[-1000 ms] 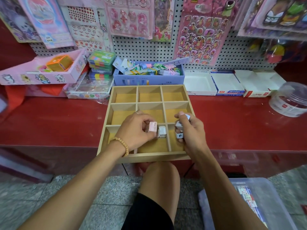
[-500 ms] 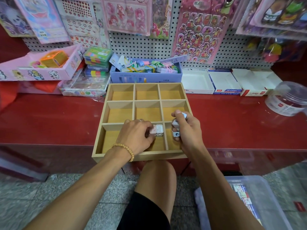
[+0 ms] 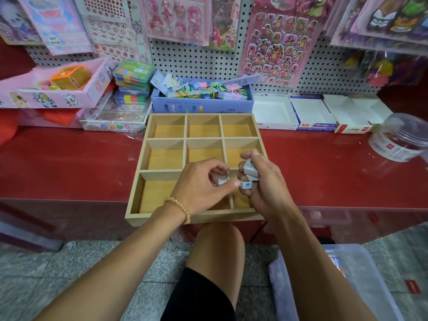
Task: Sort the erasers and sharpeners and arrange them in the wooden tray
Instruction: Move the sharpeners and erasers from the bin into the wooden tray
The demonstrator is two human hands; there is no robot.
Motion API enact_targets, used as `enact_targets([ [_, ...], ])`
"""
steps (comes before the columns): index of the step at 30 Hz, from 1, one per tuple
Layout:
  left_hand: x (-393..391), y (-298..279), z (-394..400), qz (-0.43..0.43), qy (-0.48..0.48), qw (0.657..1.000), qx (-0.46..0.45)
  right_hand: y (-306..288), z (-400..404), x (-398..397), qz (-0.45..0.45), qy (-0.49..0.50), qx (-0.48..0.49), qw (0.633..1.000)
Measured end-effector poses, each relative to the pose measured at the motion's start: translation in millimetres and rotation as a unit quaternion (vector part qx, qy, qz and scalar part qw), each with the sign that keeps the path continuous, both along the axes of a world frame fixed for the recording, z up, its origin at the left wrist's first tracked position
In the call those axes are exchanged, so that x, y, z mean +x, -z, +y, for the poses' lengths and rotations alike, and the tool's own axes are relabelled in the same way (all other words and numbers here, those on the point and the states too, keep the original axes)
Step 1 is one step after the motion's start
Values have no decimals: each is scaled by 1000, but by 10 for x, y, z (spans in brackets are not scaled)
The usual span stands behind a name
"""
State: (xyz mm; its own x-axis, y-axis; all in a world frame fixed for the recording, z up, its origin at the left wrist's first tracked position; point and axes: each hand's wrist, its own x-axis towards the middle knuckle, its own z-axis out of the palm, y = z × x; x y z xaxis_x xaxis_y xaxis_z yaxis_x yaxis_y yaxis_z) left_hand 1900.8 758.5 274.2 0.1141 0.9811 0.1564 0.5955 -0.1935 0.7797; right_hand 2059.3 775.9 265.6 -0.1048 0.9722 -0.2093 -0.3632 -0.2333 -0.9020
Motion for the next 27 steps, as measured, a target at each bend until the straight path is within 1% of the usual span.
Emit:
enact_targets([
  [2, 70, -15, 13, -50, 5, 998, -48, -7, -7, -17, -16, -20, 7, 1000],
  [6, 122, -12, 27, -102, 6, 989, -109, -4, -5, -48, -17, -32, 21, 999],
  [10, 71, -40, 4, -112, 20, 987, -117, 9, 16, -55, -35, 16, 19, 999],
  [13, 38, -52, -20, -121, 3, 988, -100, 30, 9, -74, -89, 48, 40, 994],
  [15, 48, -57, -26, -129, -8, 987, -99, 47, -3, -120, -119, 49, 49, 991],
  [18, 101, -26, -26, -118, -17, 989, -92, 58, -18, -230, -115, 62, 45, 990],
  [21, 135, -31, -65, -129, -21, 988, -77, 38, -12, -245, -93, 110, 12, 990],
  [23, 124, -56, -84, -121, 10, 991, -56, 25, -8, -206, -83, 124, -11, 989],
  [25, 121, -76, -91, -88, 59, 993, -45, 21, -19, -176, -78, 109, -19, 991],
  [27, 144, -82, -86, -48, 80, 995, -37, 19, -34, -175, -68, 84, -20, 994],
])
